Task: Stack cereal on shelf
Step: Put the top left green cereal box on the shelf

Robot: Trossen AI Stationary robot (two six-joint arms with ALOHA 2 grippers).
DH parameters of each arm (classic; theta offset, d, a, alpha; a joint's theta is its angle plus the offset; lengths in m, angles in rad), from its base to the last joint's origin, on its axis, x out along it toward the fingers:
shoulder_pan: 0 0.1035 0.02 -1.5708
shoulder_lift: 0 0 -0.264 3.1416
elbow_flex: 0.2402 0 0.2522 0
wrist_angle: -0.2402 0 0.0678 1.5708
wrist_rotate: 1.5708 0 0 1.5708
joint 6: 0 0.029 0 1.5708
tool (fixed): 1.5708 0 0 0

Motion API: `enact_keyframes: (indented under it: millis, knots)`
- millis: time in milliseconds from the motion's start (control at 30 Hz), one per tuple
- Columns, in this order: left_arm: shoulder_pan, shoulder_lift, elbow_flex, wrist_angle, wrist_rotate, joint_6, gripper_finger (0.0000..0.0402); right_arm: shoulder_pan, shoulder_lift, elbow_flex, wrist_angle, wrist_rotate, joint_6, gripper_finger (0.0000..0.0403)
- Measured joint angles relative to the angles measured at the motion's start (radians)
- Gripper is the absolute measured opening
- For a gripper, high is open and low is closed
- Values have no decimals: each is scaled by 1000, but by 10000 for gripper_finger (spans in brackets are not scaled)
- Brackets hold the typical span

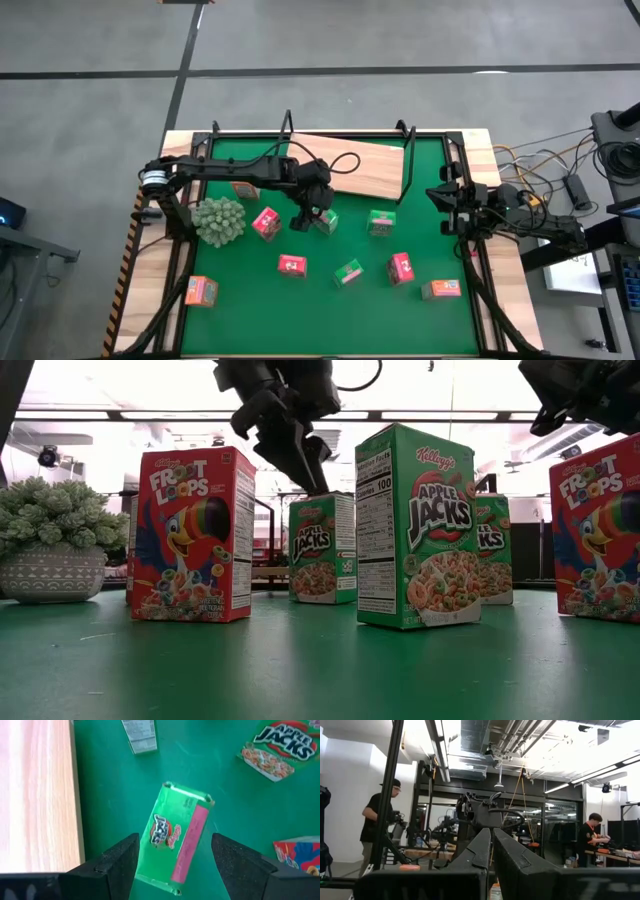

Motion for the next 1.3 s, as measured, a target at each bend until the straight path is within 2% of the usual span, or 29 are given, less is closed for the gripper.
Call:
enact_keyframes:
  millis: [467,700,867,1300]
  knots:
    - [0,30,-7,24,-8,-12,235,0,0,0,-3,1,-15,12]
    - [-1,31,-7,25,-8,-25,281,0,0,0,-7,1,-15,12]
    - [-5,32,-7,19,-8,43,300,0,0,0,-7,1,-17,12]
    - [-8,32,-12,40,-8,95,268,0,0,0,-9,1,-27,12]
